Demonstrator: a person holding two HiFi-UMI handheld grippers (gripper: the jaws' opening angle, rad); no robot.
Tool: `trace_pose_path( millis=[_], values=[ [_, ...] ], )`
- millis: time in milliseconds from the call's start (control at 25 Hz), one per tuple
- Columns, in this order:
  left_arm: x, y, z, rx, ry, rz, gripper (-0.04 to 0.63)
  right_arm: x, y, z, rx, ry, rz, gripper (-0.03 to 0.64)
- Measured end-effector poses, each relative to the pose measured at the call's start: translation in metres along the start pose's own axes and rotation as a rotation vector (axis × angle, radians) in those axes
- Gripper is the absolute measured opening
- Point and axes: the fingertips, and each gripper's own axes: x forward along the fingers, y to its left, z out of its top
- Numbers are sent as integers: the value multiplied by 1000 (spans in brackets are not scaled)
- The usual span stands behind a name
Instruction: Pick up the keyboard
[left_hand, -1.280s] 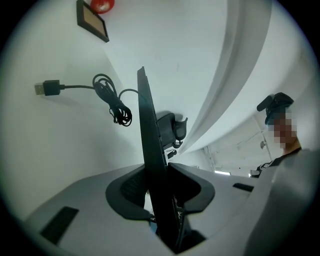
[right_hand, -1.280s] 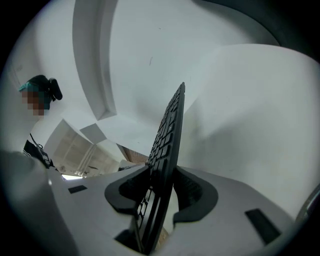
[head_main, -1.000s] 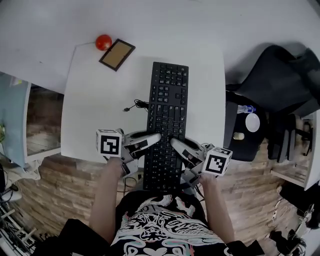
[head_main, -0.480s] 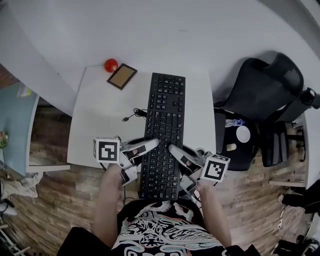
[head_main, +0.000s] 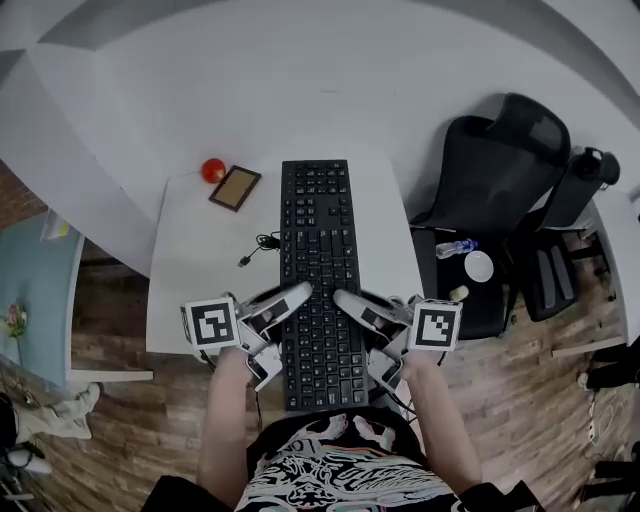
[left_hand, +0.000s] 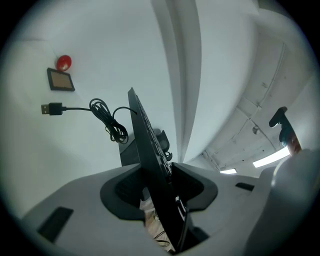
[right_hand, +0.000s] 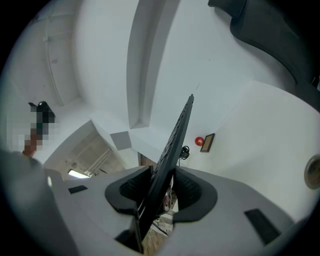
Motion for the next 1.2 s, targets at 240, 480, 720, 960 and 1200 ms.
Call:
trace_pose_path(
  millis=[240, 480, 720, 960, 1200],
  values=[
    [-1, -30, -2, 62, -22, -14, 167, -8, 31, 5, 5, -8, 67, 161],
    [2, -38, -3, 67, -42, -27, 175, -11, 39, 7, -3, -9, 99, 161],
    [1, -39, -3, 36, -65, -58, 176, -8, 37, 3, -3, 26, 56, 164],
    [3, -35, -4, 34, -86, -37, 176, -11, 34, 4, -5, 81, 81, 164],
    [9, -32, -4, 41, -125, -30, 176, -13, 27, 7, 24, 99, 99, 163]
  ],
)
